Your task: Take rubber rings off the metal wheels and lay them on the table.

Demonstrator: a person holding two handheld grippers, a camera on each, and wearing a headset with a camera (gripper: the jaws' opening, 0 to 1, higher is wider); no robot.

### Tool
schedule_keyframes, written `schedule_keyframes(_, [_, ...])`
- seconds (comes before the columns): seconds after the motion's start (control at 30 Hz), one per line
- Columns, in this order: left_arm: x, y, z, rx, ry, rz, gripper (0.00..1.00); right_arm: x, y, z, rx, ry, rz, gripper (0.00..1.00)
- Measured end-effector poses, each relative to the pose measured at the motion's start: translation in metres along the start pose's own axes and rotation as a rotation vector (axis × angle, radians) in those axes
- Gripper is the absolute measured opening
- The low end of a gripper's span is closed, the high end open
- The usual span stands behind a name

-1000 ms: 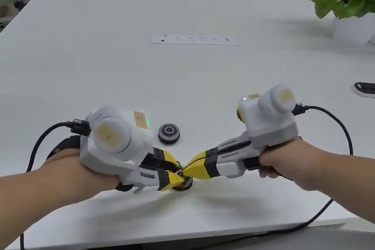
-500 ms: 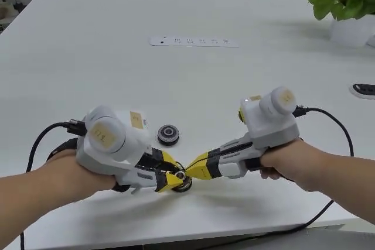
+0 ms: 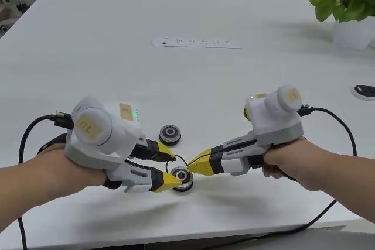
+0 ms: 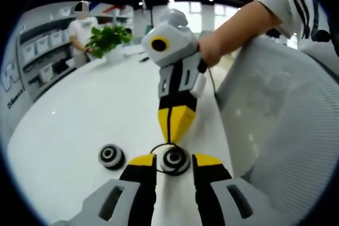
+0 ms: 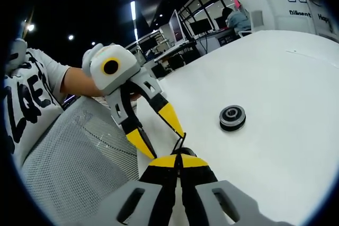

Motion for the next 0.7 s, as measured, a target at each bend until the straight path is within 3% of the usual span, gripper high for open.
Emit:
schedule_keyframes(0.27, [0.000,-0.007,-0.012,0.037,-0.010,-0.008,0.38,-0.001,-0.003,0.000,0.006,-0.003,-0.003,0.00])
schedule_keyframes(0.7, [-0.003,-0.003,-0.034,0.062,-0.049,-0.014,0.50,-0.004,-0.011,0.000,0.017,-0.008,-0.006,0.00])
Point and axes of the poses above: the centre of the closed fingertips' face, and the gripper's own axes: z roughly forward along the fingers, x roughly to its right, y roughly out of its underside, the point moved 1 cm from there along -z, roughly backward along the fingers, and after that the axes turned 10 degrees about -z, right-handed, at the moved point
